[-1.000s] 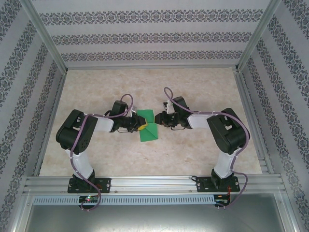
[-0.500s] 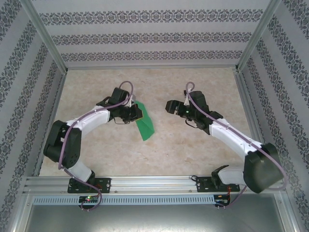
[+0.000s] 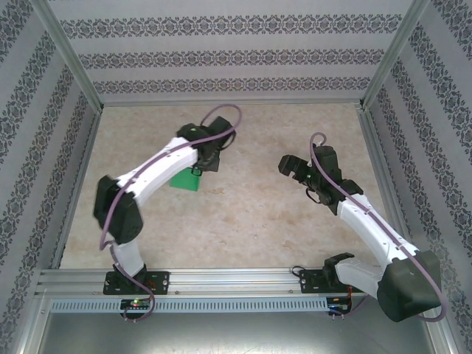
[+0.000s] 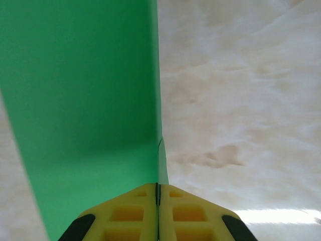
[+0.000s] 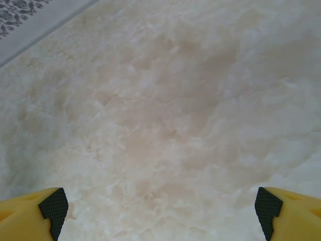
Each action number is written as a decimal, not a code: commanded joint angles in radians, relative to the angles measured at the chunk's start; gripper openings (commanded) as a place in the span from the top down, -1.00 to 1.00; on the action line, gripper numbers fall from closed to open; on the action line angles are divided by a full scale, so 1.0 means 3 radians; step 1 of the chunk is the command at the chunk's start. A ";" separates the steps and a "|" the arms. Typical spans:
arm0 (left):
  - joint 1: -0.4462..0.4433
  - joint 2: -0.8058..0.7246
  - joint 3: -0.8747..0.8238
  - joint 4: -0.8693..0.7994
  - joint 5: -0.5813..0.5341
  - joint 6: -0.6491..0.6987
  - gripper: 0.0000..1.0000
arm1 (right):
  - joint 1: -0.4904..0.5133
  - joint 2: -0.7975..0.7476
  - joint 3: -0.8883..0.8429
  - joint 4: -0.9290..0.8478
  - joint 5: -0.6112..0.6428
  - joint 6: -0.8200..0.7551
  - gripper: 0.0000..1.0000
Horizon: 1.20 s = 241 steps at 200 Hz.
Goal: Fold a paper plane with a square sheet of paper (pick it up from the middle)
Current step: Turn over the paper at the center of the table.
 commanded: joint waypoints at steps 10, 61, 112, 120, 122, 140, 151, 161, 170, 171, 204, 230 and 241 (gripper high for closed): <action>-0.0200 0.0645 0.0324 -0.0793 -0.1009 -0.0230 0.83 | -0.0174 -0.0082 -0.0074 -0.0253 0.0079 -0.0214 -0.95; -0.0454 0.1365 0.0701 -0.0821 -0.1043 -0.0341 0.81 | -0.0383 -0.0184 -0.0224 -0.0284 -0.0015 -0.0248 -0.95; -0.0505 0.1500 0.0689 -0.0426 -0.0507 -0.0258 0.67 | -0.0420 -0.0030 -0.0201 -0.0305 -0.0036 -0.0211 -0.95; -0.0507 0.1492 0.0656 -0.0320 -0.0418 -0.0228 0.66 | -0.0424 -0.0012 -0.0194 -0.0306 -0.0043 -0.0204 -0.95; -0.0504 0.1492 0.0653 -0.0304 -0.0395 -0.0222 0.66 | -0.0424 -0.0001 -0.0194 -0.0307 -0.0045 -0.0206 -0.95; -0.0504 0.1510 0.0641 -0.0127 -0.0183 -0.0144 0.61 | -0.0432 0.0048 -0.0134 -0.0384 -0.0030 -0.0189 -0.95; -0.0501 0.1530 0.0642 -0.0042 -0.0079 -0.0097 0.59 | -0.0429 0.0061 -0.0127 -0.0399 -0.0034 -0.0165 -0.95; -0.0504 0.1540 0.0675 -0.0031 -0.0016 -0.0074 0.56 | -0.0429 0.0066 -0.0132 -0.0389 -0.0043 -0.0133 -0.95; -0.0501 0.1522 0.0679 0.0009 0.0051 -0.0036 0.51 | -0.0427 0.0071 -0.0128 -0.0383 -0.0057 -0.0115 -0.95; -0.0501 0.1520 0.0676 0.0012 0.0059 -0.0032 0.51 | -0.0428 0.0071 -0.0128 -0.0383 -0.0058 -0.0115 -0.95; -0.0501 0.1267 0.0779 0.0225 0.0482 0.0169 0.10 | -0.0432 0.0053 -0.0086 -0.0444 -0.0093 -0.0027 -0.94; -0.0447 0.0876 0.0662 0.0667 0.1310 0.0298 -0.25 | -0.0429 -0.0002 -0.0069 -0.0412 -0.0123 0.0030 -0.94; -0.0353 0.0697 0.0521 0.0930 0.1754 0.0254 -0.32 | -0.0425 0.0038 -0.0027 -0.0405 -0.0200 0.0035 -0.93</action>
